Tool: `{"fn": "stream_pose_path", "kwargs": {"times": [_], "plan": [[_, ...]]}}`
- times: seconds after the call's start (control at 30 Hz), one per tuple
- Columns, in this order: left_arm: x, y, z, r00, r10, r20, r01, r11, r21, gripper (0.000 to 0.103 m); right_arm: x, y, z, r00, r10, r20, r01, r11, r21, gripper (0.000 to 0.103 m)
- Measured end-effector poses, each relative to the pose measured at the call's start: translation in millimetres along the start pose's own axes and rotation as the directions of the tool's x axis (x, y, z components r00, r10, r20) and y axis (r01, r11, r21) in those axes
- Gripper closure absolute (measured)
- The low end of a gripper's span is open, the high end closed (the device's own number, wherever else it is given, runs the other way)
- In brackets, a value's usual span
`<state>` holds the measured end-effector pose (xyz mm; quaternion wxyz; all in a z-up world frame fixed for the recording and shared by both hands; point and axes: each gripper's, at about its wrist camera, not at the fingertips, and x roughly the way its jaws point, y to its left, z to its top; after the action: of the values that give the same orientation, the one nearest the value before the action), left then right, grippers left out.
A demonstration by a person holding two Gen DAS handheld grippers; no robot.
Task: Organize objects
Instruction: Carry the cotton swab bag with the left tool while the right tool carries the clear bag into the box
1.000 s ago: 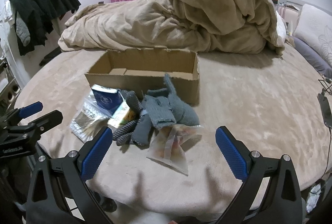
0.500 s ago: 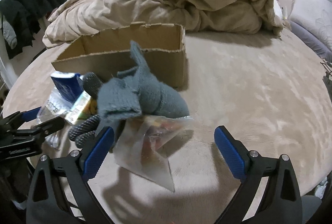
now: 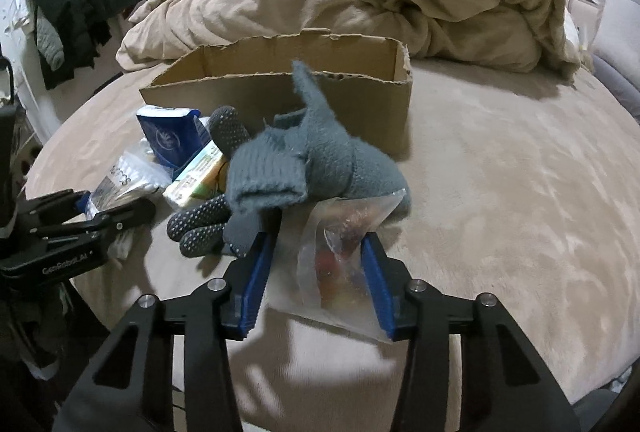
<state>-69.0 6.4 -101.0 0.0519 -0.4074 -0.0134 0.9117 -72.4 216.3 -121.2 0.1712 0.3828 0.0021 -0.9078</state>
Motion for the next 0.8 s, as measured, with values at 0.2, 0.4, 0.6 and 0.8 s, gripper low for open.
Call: {"fn": "stream_pose_path", "kwargs": {"times": [0.2, 0.4, 0.6, 0.8], "plan": [[-25.4, 5.0, -1.9, 0.999, -0.007, 0.031, 0.008, 0.999, -0.032, 0.057, -21.7, -7.7, 0.4, 1.0, -0.021, 0.014, 0.021, 1.0, 0.012, 0.059], [-53.5, 3.2, 13.5, 0.996, -0.03, 0.083, 0.034, 0.998, -0.045, 0.057, -52.8, -18.8, 6.2, 0.995, -0.067, 0.075, 0.066, 0.998, 0.025, 0.059], [-89.2, -5.6, 43.9, 0.982, -0.064, 0.176, 0.072, 0.997, -0.037, 0.057, -86.3, -24.0, 27.4, 0.98, -0.078, 0.184, 0.074, 0.997, 0.024, 0.059], [-99.9, -13.8, 76.3, 0.97, -0.102, 0.222, 0.11, 0.994, -0.026, 0.057, -100.1, -14.3, 68.7, 0.959, -0.04, 0.279, 0.045, 0.999, -0.011, 0.059]]}}
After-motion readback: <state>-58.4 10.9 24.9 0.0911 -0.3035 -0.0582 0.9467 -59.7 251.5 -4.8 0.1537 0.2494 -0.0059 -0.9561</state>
